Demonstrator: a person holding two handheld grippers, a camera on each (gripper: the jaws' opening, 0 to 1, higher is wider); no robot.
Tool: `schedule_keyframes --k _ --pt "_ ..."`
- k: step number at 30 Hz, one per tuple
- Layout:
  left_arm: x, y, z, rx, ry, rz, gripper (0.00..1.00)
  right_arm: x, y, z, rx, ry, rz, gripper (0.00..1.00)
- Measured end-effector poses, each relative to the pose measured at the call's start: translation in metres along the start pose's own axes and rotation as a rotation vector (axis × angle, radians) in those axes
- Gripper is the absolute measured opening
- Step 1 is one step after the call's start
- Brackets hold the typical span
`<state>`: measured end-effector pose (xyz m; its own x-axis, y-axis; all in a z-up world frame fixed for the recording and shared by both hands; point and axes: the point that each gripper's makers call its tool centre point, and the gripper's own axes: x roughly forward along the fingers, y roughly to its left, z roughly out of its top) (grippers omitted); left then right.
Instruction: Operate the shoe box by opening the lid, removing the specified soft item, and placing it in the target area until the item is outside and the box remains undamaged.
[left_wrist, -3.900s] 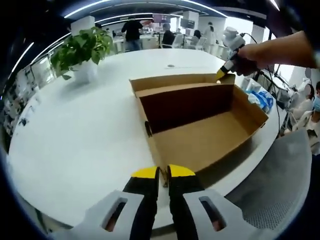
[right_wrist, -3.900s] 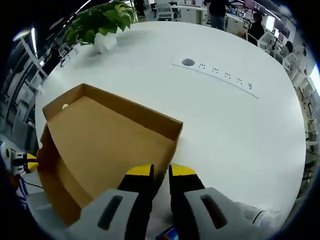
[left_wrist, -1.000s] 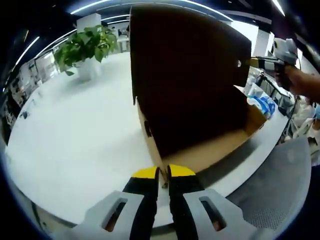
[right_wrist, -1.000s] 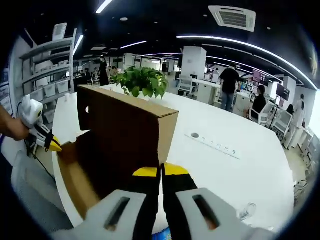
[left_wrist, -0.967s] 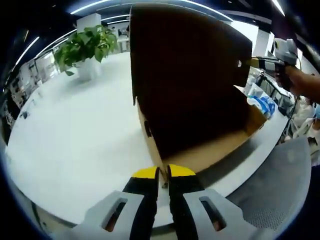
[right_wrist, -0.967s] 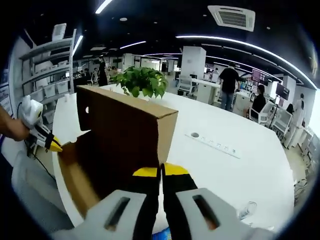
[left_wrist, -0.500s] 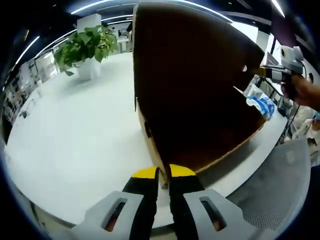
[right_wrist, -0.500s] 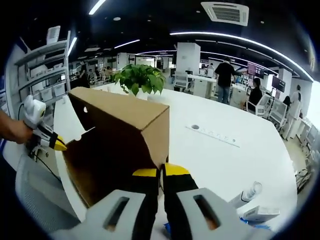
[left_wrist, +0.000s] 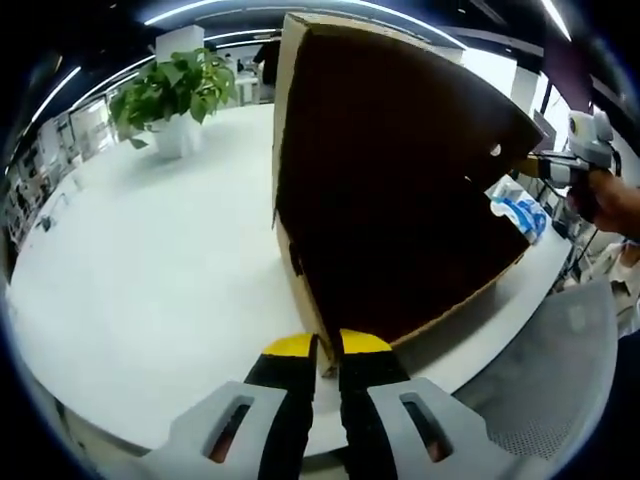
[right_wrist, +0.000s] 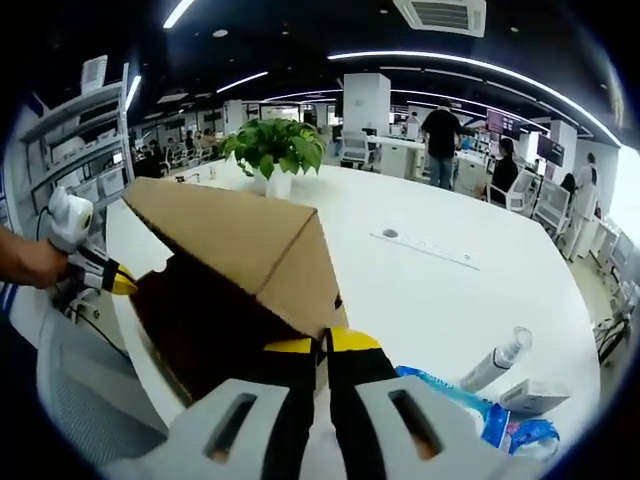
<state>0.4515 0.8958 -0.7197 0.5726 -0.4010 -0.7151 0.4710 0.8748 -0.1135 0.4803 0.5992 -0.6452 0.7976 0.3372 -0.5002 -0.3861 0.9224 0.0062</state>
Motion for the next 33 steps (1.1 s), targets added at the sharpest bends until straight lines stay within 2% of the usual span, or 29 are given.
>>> schedule_keyframes --k 15,23,33 --pt "-0.004 -0.001 -0.004 -0.024 0.003 -0.018 0.05 -0.003 0.006 -0.016 0.024 0.022 0.000 0.02" --pt "-0.011 0.000 -0.003 -0.051 -0.018 -0.018 0.04 -0.004 0.011 -0.034 0.061 0.082 0.016 0.00" --pt "-0.020 -0.002 0.001 -0.064 -0.033 -0.026 0.03 -0.005 0.027 -0.048 0.068 0.108 0.046 0.00"
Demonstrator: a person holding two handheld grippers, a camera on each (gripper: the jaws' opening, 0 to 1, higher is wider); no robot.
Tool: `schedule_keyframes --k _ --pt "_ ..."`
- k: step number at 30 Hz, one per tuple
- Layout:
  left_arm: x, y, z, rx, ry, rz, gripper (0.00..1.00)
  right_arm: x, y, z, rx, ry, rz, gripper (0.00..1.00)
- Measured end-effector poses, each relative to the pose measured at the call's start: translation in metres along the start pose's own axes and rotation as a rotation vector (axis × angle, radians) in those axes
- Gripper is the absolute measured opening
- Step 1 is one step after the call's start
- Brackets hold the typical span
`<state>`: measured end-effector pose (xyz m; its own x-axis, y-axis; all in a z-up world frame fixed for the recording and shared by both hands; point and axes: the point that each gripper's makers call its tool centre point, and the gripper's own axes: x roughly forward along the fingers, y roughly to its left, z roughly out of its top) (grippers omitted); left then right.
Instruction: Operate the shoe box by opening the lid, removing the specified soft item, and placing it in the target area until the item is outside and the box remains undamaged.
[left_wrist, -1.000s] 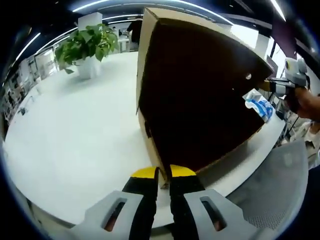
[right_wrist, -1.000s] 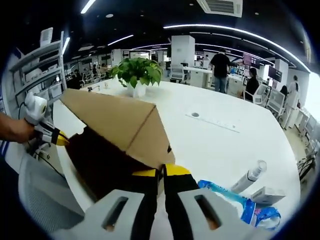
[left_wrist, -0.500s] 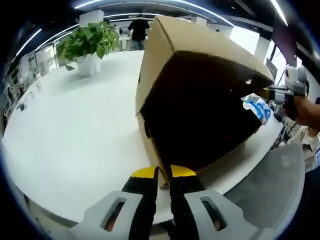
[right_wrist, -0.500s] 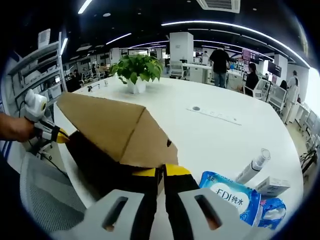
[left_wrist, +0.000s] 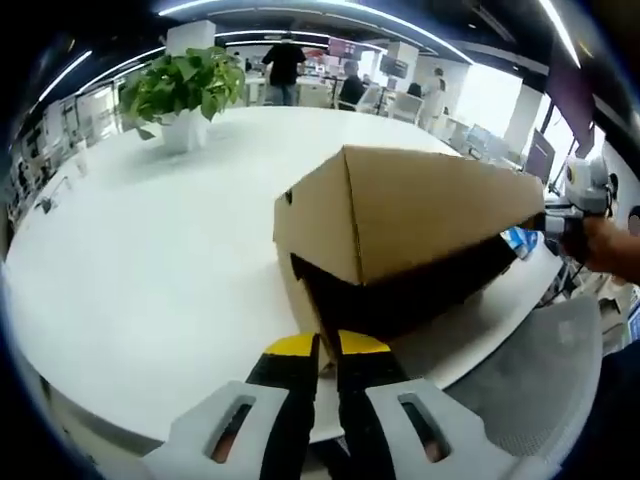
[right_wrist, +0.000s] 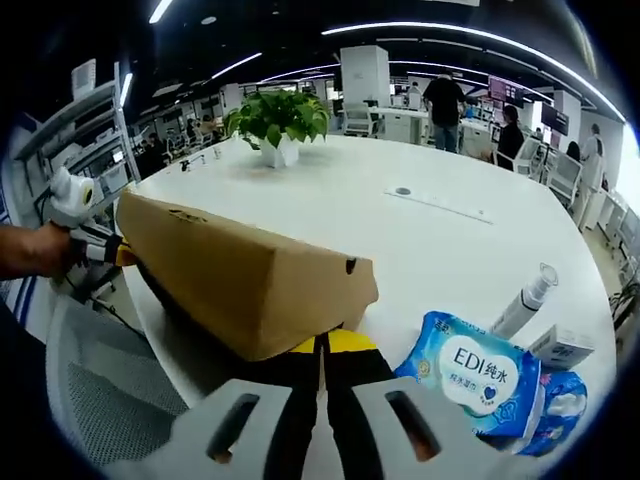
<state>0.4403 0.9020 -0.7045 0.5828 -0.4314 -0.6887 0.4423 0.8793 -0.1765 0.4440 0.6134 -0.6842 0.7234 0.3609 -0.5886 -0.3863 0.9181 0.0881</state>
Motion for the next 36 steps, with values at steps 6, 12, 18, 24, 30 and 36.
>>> schedule_keyframes --k 6,12,18,24,30,36 --pt "-0.005 -0.006 0.002 0.000 -0.010 -0.012 0.03 -0.002 0.013 -0.008 0.007 0.009 0.018 0.00" --pt "-0.008 -0.010 0.001 0.005 -0.012 -0.020 0.03 -0.006 0.023 -0.015 0.018 0.013 0.037 0.00" --pt "-0.010 -0.009 -0.002 0.001 -0.010 -0.023 0.03 -0.009 0.031 -0.021 0.028 0.016 0.046 0.00" --pt "-0.011 -0.010 -0.004 -0.005 -0.005 -0.034 0.03 -0.011 0.036 -0.024 0.034 0.016 0.058 0.00" --pt "-0.013 -0.013 -0.005 0.010 -0.003 -0.037 0.03 -0.016 0.039 -0.028 0.029 0.022 0.060 0.00" --pt "-0.013 -0.016 -0.009 0.024 0.001 -0.043 0.04 -0.021 0.043 -0.033 0.021 0.024 0.060 0.00"
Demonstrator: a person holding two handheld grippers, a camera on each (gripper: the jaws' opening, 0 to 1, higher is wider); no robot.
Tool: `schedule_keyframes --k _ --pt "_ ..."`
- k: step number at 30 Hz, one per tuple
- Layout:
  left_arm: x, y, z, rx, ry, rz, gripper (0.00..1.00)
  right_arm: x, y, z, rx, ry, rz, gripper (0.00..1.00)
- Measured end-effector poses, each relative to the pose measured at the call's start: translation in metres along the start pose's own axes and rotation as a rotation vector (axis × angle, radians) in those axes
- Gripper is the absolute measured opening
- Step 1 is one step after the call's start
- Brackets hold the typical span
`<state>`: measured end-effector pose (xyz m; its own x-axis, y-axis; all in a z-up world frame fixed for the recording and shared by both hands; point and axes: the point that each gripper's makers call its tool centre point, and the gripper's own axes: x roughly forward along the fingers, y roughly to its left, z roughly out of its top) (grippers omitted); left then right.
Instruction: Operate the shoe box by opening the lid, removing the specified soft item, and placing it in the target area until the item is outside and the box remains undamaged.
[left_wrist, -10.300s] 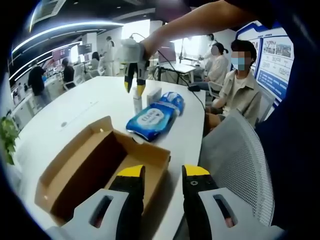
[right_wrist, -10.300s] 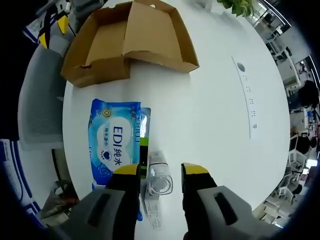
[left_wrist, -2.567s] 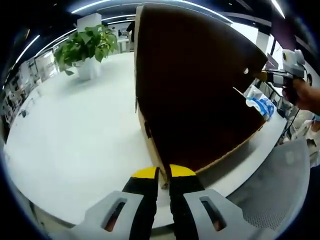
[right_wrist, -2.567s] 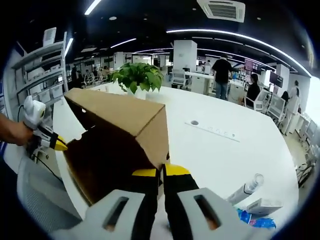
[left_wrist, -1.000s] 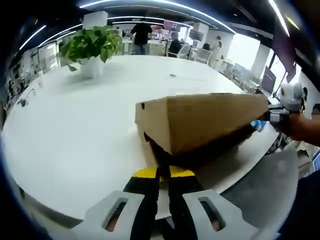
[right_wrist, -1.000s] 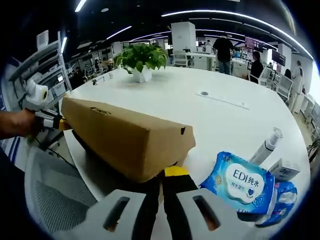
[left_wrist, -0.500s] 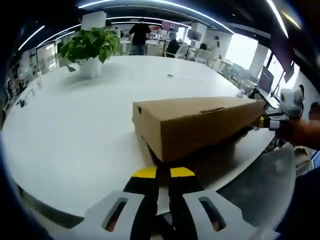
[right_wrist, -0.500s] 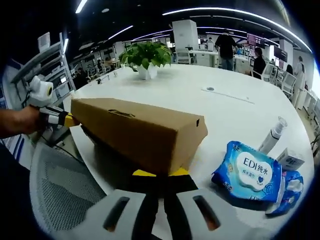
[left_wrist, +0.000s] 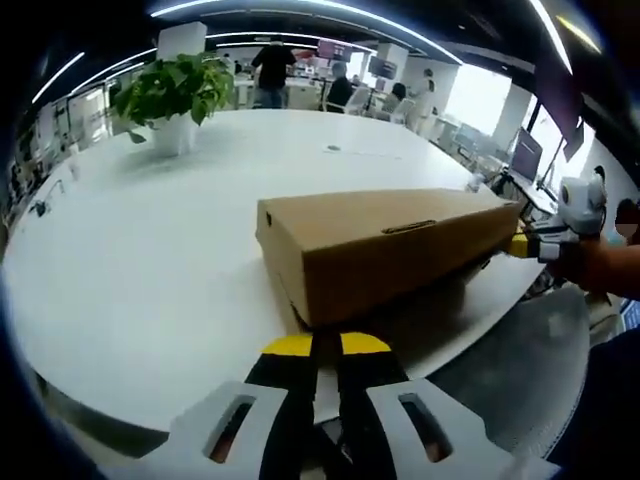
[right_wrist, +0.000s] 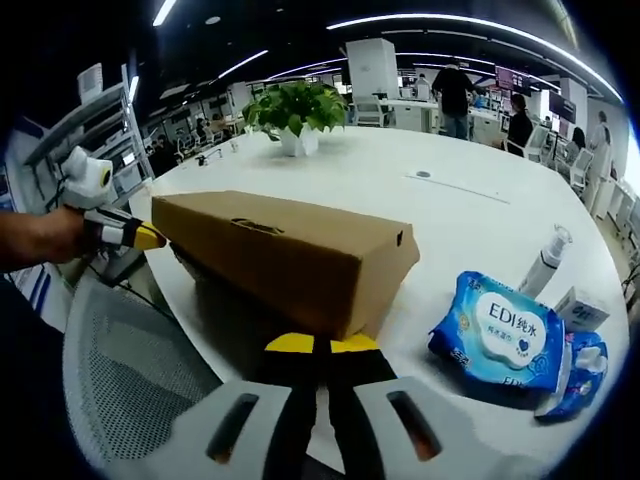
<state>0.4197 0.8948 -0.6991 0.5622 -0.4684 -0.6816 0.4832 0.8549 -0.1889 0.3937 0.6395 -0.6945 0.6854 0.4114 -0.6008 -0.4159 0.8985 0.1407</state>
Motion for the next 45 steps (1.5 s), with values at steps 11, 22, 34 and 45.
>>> schedule_keyframes --k 11,22,34,45 --pt "0.002 0.001 -0.011 0.010 0.037 0.011 0.04 -0.002 0.000 -0.012 -0.012 0.025 -0.004 0.00" --pt "0.011 0.003 -0.026 0.005 0.078 0.012 0.04 0.002 -0.001 -0.027 -0.007 0.064 -0.003 0.00" --pt "0.019 0.004 -0.040 -0.015 0.122 0.004 0.04 0.009 -0.003 -0.045 0.003 0.107 -0.008 0.00" --pt "-0.004 0.017 -0.030 -0.030 0.091 0.034 0.05 -0.012 -0.008 -0.026 -0.018 0.072 -0.023 0.03"
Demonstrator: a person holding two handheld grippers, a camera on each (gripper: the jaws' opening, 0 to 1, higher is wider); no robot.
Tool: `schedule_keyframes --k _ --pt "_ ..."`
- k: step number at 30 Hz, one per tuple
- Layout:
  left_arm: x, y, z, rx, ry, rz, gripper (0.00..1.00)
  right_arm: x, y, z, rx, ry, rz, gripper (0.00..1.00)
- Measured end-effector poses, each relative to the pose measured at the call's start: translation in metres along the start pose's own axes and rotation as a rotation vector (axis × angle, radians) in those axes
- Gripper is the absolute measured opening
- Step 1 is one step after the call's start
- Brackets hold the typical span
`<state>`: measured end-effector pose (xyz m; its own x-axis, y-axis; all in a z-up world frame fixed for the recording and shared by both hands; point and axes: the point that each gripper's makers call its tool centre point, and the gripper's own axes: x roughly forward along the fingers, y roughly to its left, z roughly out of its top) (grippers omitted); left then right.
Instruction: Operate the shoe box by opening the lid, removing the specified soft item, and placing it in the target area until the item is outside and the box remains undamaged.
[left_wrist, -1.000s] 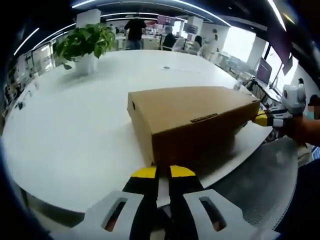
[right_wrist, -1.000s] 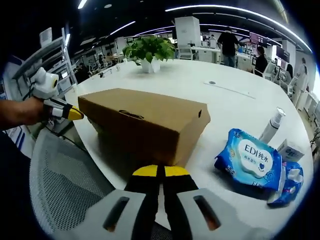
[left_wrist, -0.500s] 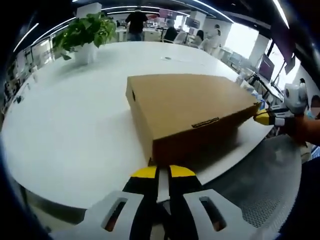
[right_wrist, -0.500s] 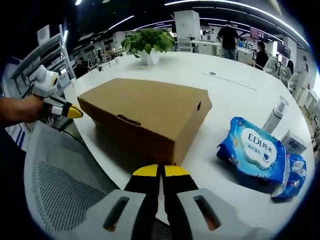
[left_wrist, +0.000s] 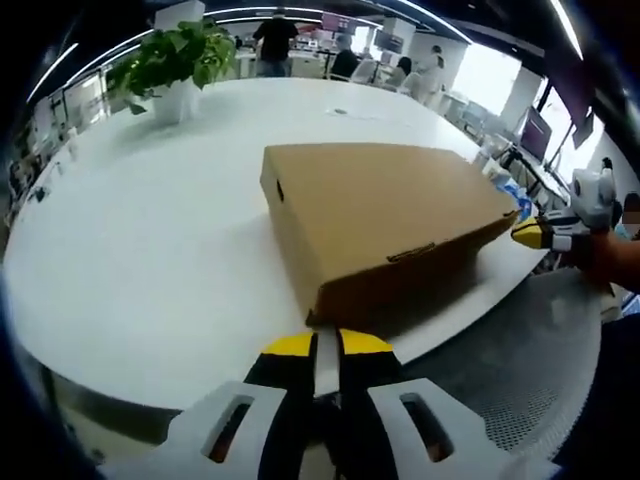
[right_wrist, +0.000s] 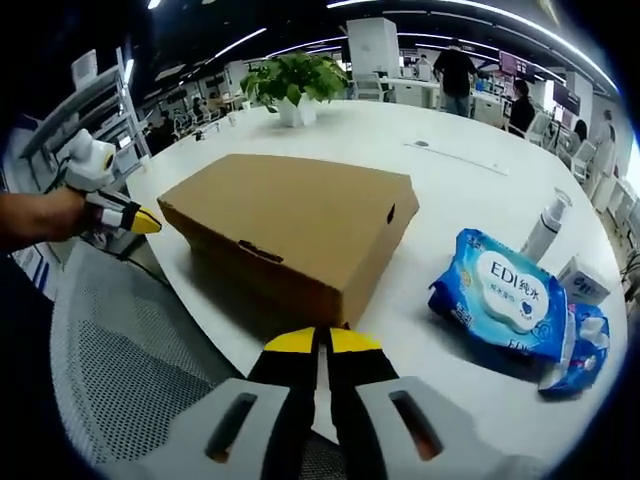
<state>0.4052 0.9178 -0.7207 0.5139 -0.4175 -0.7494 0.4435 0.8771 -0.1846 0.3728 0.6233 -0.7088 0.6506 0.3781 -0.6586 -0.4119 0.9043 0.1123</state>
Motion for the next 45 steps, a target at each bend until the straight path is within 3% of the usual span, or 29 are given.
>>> schedule_keyframes --k 7,12,19,28,36,38,41,44,45 --pt "-0.019 0.016 0.041 0.012 -0.149 0.086 0.06 -0.013 -0.006 0.034 -0.072 -0.080 -0.040 0.04" --pt "-0.016 0.002 0.062 0.059 -0.217 0.050 0.06 -0.006 -0.001 0.044 -0.067 -0.099 -0.019 0.04" --pt "-0.001 -0.016 0.052 0.092 -0.180 -0.002 0.07 0.006 0.000 0.036 -0.046 -0.076 -0.005 0.04" --pt "0.009 -0.015 0.039 0.112 -0.122 -0.012 0.07 0.011 -0.004 0.025 -0.043 -0.050 0.001 0.03" --pt "0.011 -0.014 0.039 0.119 -0.114 -0.009 0.08 0.014 -0.005 0.024 -0.049 -0.049 0.007 0.02" --pt "0.010 -0.012 0.039 0.118 -0.107 0.002 0.10 0.013 -0.005 0.026 -0.035 -0.048 0.007 0.04" --pt "0.001 -0.004 0.049 0.126 -0.145 0.026 0.14 0.006 -0.007 0.037 -0.026 -0.095 0.006 0.08" --pt "-0.001 0.001 0.049 0.214 -0.158 0.036 0.32 0.004 -0.006 0.039 -0.039 -0.111 0.023 0.15" --pt "0.001 0.000 0.043 0.239 -0.138 0.023 0.37 0.004 -0.006 0.035 -0.055 -0.099 0.024 0.17"
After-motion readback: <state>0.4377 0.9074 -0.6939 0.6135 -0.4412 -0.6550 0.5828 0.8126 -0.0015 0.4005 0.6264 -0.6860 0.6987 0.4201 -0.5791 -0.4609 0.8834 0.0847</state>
